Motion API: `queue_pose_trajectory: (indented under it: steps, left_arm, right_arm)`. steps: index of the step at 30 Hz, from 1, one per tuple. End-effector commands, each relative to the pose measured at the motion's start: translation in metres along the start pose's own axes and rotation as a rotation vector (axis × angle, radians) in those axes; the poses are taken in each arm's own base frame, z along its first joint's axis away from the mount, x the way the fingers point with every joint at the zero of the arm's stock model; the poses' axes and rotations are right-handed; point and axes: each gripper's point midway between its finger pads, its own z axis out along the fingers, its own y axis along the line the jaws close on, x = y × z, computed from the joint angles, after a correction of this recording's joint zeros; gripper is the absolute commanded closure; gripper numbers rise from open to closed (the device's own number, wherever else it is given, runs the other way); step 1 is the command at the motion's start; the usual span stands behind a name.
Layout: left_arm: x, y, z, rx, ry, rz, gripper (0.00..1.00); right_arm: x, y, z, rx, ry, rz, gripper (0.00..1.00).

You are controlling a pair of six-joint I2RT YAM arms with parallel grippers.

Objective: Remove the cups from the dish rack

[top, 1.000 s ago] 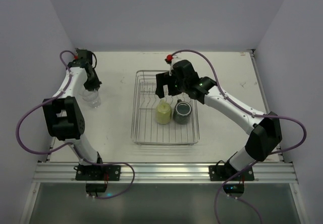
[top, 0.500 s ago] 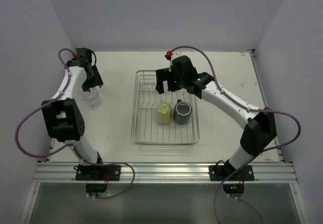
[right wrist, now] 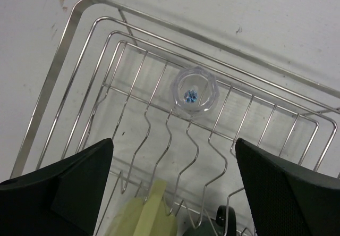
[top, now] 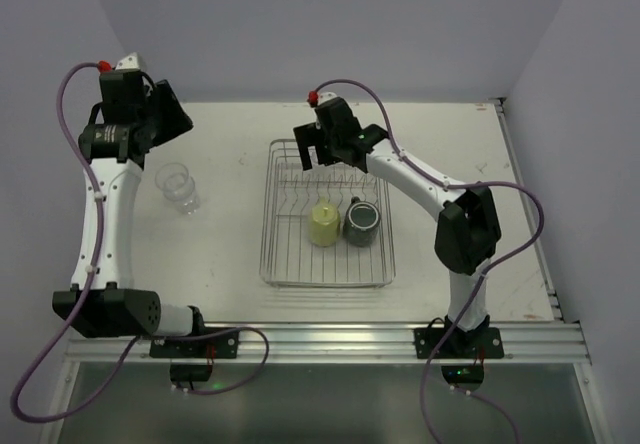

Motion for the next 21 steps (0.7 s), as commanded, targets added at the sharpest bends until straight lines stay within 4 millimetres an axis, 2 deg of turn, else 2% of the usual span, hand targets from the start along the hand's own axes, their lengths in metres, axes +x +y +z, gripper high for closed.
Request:
queue_pose_trajectory:
  steps: [1,2,4,5,7,9,17,21]
  left_arm:
    - [-0.001,-0.044,-0.032,0.24,-0.032,-0.053,0.39]
    - [-0.003,-0.058,-0.04,0.317,-0.045,-0.053,0.39]
    - [0.007,-0.067,-0.051,0.381,-0.043,-0.087,0.39]
    - [0.003,-0.079,-0.068,0.468,-0.077,-0.084,0.39]
    - [0.018,-0.087,-0.073,0.543,-0.043,-0.108,0.37]
    - [0.017,-0.093,-0.085,0.6,-0.07,-0.112,0.37]
    - [0.028,-0.095,-0.093,0.638,-0.059,-0.103,0.36]
    - [0.037,-0.092,-0.088,0.631,-0.041,-0.09,0.36]
  right_arm:
    - [-0.024,-0.012,0.007,0.077,-0.037,-0.023,0.01]
    - [-0.024,-0.012,0.011,0.085,-0.031,-0.026,0.01]
    - [-0.02,-0.014,0.024,0.108,-0.001,-0.031,0.02]
    - [-0.019,-0.015,0.028,0.122,0.008,-0.034,0.02]
    - [-0.014,-0.015,0.038,0.126,0.032,-0.036,0.03]
    - [-0.009,-0.019,0.044,0.15,0.049,-0.04,0.06]
    - [0.005,-0.026,0.063,0.193,0.093,-0.046,0.07]
    - [0.009,-0.024,0.074,0.172,0.107,-0.044,0.08]
